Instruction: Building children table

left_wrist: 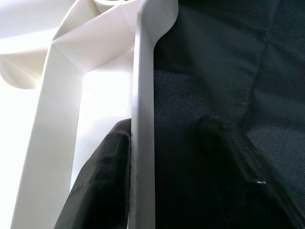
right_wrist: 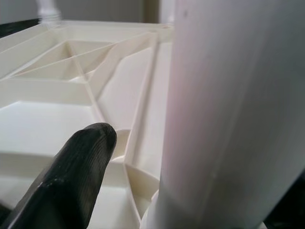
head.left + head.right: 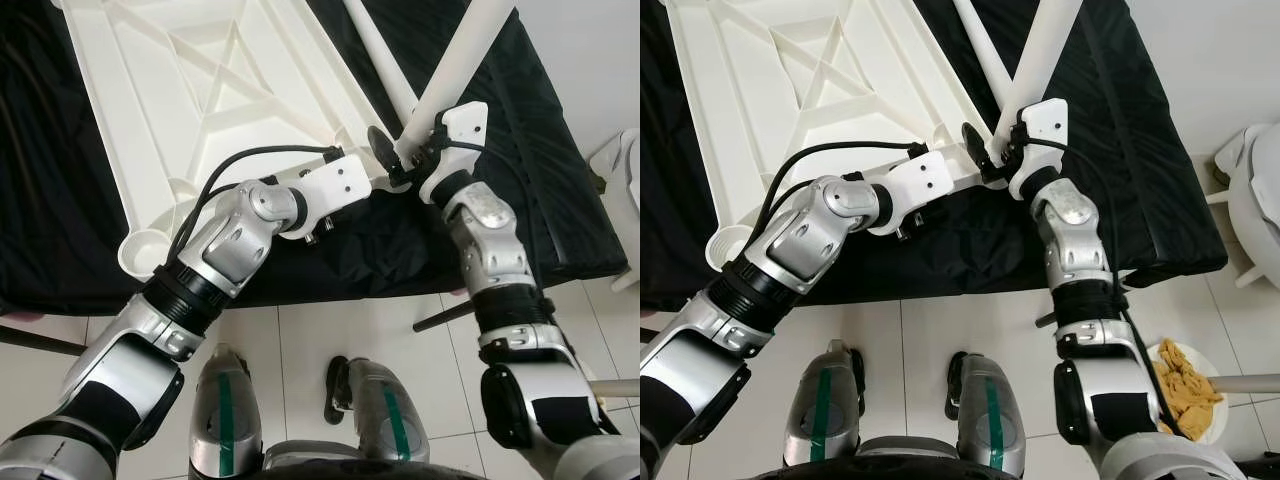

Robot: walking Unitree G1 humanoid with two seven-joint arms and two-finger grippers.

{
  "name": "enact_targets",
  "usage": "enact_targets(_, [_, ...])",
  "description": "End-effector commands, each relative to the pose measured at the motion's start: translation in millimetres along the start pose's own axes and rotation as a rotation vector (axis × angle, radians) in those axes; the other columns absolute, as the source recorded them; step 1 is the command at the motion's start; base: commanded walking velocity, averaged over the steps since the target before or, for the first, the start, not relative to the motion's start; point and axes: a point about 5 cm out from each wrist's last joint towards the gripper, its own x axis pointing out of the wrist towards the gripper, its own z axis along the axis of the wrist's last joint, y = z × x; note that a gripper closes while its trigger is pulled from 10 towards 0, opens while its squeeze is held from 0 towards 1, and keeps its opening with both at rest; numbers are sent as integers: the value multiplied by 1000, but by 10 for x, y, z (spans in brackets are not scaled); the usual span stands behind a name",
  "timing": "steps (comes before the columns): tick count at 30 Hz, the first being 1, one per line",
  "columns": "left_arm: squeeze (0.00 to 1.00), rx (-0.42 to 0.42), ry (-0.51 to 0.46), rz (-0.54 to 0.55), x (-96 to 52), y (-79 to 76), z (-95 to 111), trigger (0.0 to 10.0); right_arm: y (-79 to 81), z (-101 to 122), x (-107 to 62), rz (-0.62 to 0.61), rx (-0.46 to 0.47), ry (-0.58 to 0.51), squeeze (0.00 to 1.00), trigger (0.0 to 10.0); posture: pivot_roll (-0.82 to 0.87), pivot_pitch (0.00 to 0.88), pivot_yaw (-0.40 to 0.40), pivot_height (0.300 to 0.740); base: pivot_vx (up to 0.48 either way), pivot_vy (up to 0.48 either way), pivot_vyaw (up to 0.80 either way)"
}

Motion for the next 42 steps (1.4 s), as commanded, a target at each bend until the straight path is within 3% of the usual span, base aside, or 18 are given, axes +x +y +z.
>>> enact_targets(1, [0, 17, -2, -30, 26, -45, 15, 10000, -12, 4, -3, 82, 5, 6, 0, 10000, 9, 22, -69, 740, 0, 0, 0])
enact_targets(10, [0, 14, 3, -19, -1, -11, -3, 10000, -117, 28, -52, 202, -16, 30, 0, 10000, 16, 24, -66, 740, 0, 0, 0])
enact_targets(11, [0, 15, 4, -18, -5, -7, -6, 10000, -157, 11, -64, 208, -16, 42, 0, 8745, 16, 24, -64, 740, 0, 0, 0])
enact_targets(12, [0, 15, 4, -18, -5, -7, -6, 10000, -157, 11, -64, 208, -16, 42, 0, 8745, 16, 24, -64, 740, 0, 0, 0])
enact_targets(13, [0, 16, 4, -18, -7, -3, -3, 10000, -190, -9, -76, 210, -14, 51, 0, 2824, 17, 24, -64, 740, 0, 0, 0])
enact_targets(14, [0, 17, 4, -17, -9, 2, -1, 10000, -216, -32, -88, 212, -7, 62, 0, 0, 18, 26, -63, 740, 0, 0, 0])
enact_targets(27, [0, 18, 8, -15, -22, 23, -5, 10000, -231, -131, -148, 219, 39, 70, 0, 0, 19, 31, -57, 740, 0, 0, 0])
enact_targets(28, [0, 18, 8, -16, -25, 20, -5, 10000, -220, -135, -142, 203, 54, 61, 0, 10000, 19, 35, -57, 740, 0, 0, 0])
enact_targets(36, [0, 17, 9, -21, -25, 0, -8, 10000, -196, -123, -80, 47, 77, 29, 0, 10000, 20, 37, -63, 740, 0, 0, 0])
enact_targets(37, [0, 13, 8, -21, -23, -7, -8, 10000, -170, -145, -53, -69, 80, 24, 0, 10000, 21, 40, -69, 740, 0, 0, 0])
enact_targets(42, [0, 8, 7, -21, -20, -20, -12, 10000, -116, -173, -43, -159, 96, 14, 0, 10000, 21, 43, -70, 740, 0, 0, 0])
